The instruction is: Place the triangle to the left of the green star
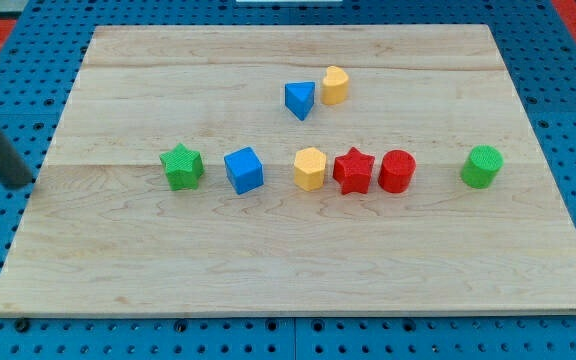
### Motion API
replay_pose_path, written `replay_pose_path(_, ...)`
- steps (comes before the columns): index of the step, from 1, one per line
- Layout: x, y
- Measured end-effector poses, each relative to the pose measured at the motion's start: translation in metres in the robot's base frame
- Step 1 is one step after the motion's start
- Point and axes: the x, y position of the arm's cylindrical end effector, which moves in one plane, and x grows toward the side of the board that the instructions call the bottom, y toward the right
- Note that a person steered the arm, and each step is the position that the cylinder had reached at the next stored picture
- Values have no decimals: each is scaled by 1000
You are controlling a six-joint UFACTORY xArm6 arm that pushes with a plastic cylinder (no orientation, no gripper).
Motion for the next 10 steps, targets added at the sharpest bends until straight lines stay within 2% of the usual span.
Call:
replay_pose_path(1, -59, 13)
replay_pose_path(2, -83, 77)
replay_pose_path(3, -76, 150)
replay_pose_path(4, -55, 247)
replay_pose_path(5, -66, 352)
replay_pose_path(6, -98, 400)
replay_pose_path(7, -119, 347)
replay_pose_path(8, -114, 281)
replay_pose_path(9, -102, 277)
replay_pose_path(10, -67, 253)
